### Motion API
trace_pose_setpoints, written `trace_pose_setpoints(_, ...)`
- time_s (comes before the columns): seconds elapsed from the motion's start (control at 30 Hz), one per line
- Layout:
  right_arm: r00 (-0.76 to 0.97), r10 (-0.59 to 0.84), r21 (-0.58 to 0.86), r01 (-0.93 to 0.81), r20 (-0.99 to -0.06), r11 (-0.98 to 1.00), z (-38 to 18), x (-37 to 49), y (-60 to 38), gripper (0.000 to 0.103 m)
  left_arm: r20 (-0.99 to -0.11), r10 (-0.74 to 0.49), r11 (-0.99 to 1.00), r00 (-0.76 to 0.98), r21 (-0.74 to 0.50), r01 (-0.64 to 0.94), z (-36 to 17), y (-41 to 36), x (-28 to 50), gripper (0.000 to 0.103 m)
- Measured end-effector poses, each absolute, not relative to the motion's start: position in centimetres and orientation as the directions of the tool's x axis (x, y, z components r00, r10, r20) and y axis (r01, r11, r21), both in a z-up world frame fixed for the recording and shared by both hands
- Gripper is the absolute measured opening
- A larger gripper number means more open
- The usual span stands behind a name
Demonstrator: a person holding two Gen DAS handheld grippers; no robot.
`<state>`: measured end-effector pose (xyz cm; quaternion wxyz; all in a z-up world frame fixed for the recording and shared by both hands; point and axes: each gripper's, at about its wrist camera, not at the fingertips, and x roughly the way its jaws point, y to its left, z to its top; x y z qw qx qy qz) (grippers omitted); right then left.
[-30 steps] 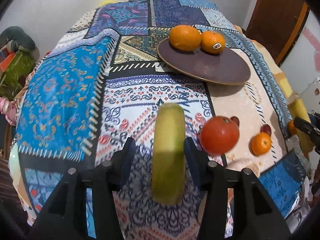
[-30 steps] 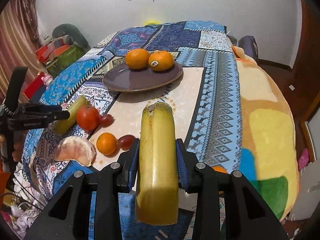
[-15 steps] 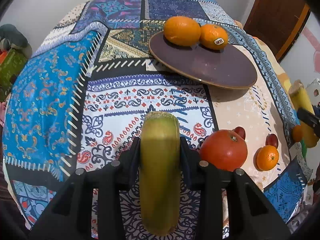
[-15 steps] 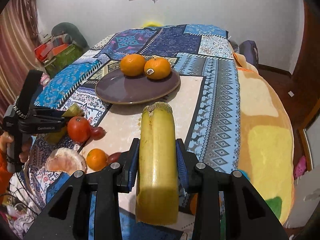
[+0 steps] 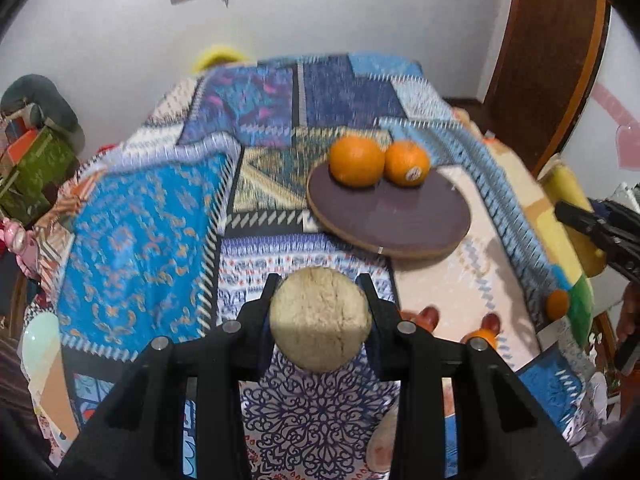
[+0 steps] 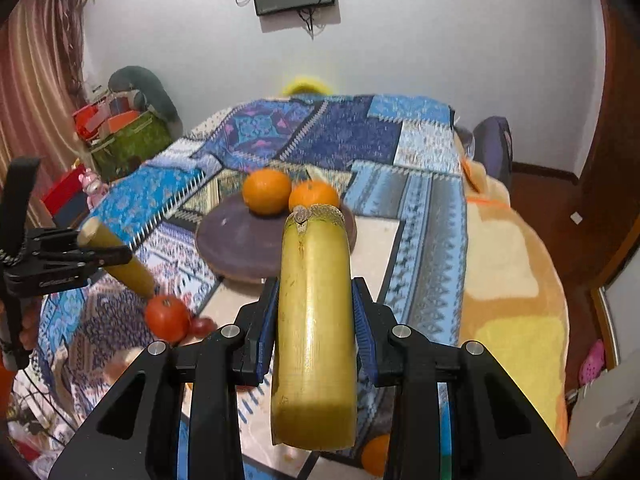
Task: Organize fruits
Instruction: 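Lower both gourds onto the plate beside the oranges and open both tools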
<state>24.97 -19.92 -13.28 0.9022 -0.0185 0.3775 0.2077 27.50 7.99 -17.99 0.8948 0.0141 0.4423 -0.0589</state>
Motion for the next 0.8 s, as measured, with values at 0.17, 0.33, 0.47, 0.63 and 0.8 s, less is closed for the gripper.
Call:
trace_pose_setpoints(0.17,0.646,0.369,0.113,-0.402,-0.669,0.909,-12.3,26.2,-19.1,0.032,-0.752,-0.136,0.989,0.645,-0.065,0.133,-15.6,7.2,28.0,0.037)
trace_pose_setpoints(0.33,0.655,0.380,0.102,-0.422,-0.653,0.901,-11.7,27.9,-18.0,0.032,-0.730,-0.176,0.983,0.660,-0.094,0.158,-14.7,5.7,29.5,0.037)
trace_pose_setpoints(0.47,0.653,0.391,0.096,-0.439,-0.648,0.893,-11.8,29.2,-17.0,0.032,-0.733,-0.209,0.976,0.647,-0.119,0.180,-15.2,4.3,30.9,0.037)
trace_pose_setpoints(0.63,0.643,0.394,0.084,-0.457,-0.657,0.885,-12.5,31.0,-15.8,0.032,-0.745,-0.259,0.963,0.615,-0.155,0.218,-16.4,2.6,32.5,0.037)
trace_pose_setpoints(0.8,0.618,0.400,0.088,-0.472,-0.677,0.877,-13.8,32.7,-14.9,0.032,-0.766,-0.303,0.949,0.567,-0.190,0.250,-18.2,1.3,34.0,0.037)
